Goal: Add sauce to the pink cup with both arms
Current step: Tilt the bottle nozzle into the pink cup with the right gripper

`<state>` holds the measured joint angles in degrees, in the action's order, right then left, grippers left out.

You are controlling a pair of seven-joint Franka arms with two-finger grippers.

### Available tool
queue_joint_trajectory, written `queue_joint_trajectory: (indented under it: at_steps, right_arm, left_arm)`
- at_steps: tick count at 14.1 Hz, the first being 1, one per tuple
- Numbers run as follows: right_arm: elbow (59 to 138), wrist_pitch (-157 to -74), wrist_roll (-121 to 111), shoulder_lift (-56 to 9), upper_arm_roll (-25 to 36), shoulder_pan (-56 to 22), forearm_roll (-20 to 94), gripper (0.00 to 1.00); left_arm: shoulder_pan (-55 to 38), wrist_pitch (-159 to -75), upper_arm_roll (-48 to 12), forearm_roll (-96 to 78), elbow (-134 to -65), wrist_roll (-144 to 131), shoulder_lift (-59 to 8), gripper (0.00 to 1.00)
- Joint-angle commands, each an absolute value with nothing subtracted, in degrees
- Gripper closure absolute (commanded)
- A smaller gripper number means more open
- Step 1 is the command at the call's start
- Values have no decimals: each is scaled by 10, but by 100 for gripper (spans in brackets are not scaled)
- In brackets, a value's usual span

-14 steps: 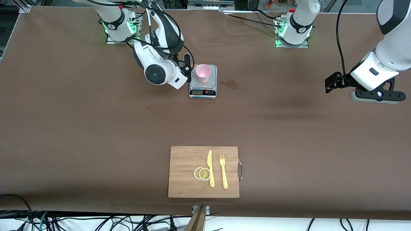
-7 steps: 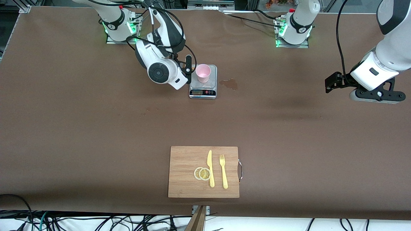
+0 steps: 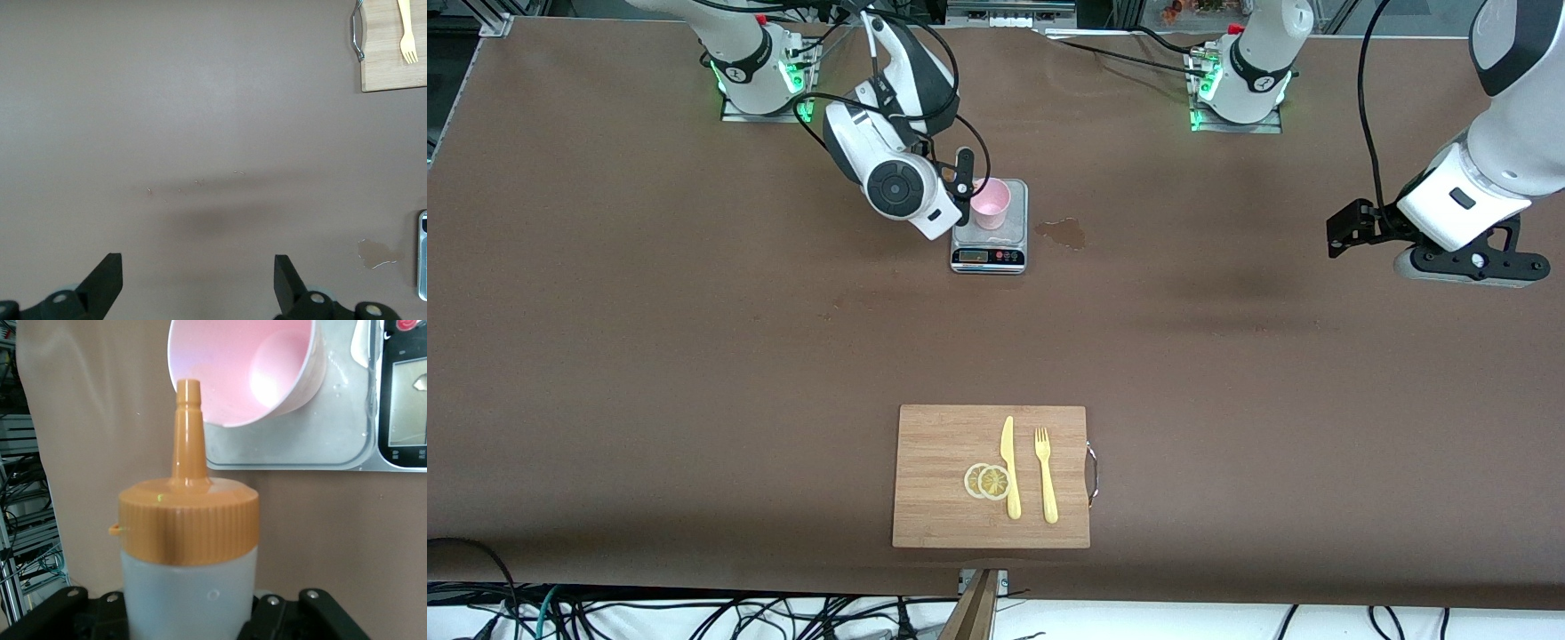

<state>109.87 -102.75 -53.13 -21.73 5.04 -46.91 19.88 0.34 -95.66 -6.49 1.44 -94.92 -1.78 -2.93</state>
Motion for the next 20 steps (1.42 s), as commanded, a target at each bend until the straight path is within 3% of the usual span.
queue_joint_trajectory:
  at_steps: [1, 20]
  right_arm:
    - [1071, -1020, -498, -224, 48, -477, 171, 83]
    - [1001, -972, -467, -252, 40, -482, 92, 84]
  left_arm:
    - [3, -946, -63, 1, -934, -2, -35, 0]
    - [2, -947, -64, 1, -934, -2, -36, 0]
